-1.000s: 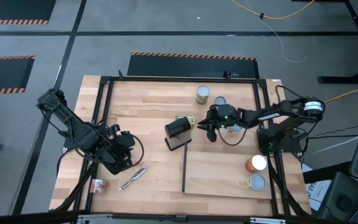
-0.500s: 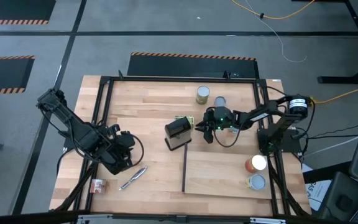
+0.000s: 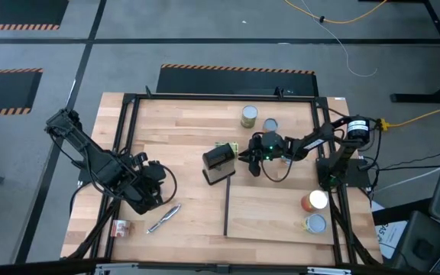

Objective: Pick and place cans onto a shelf
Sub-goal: Put the large canned oranges on the shelf

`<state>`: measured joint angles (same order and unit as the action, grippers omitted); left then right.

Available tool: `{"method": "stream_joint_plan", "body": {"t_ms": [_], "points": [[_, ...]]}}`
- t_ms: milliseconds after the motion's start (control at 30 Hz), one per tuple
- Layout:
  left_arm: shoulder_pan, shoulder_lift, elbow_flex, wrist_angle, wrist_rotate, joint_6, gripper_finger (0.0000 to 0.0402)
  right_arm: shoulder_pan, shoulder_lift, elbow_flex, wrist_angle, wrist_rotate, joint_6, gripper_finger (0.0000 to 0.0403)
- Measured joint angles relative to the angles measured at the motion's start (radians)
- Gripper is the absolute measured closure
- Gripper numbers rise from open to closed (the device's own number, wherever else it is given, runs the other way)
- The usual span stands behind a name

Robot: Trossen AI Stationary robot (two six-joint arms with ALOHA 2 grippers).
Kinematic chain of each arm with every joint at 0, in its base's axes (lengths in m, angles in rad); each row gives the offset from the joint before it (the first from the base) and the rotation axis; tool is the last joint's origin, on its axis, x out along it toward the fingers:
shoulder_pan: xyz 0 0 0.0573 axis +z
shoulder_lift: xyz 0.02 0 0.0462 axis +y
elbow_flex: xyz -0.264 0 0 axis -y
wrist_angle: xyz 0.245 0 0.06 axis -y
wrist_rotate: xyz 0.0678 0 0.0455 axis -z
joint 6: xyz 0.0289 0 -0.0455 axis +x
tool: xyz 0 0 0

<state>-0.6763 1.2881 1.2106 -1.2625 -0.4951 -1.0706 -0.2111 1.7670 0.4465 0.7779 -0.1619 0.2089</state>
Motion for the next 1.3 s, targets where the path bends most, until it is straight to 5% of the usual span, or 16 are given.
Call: {"method": "stream_joint_plan", "body": {"t_ms": [1300], "points": [[0.0, 0.0, 0.0, 0.0, -0.012, 0.004, 0.0318, 0.001, 0.161, 0.111, 0.036, 0.003, -0.015, 0.0306]]}}
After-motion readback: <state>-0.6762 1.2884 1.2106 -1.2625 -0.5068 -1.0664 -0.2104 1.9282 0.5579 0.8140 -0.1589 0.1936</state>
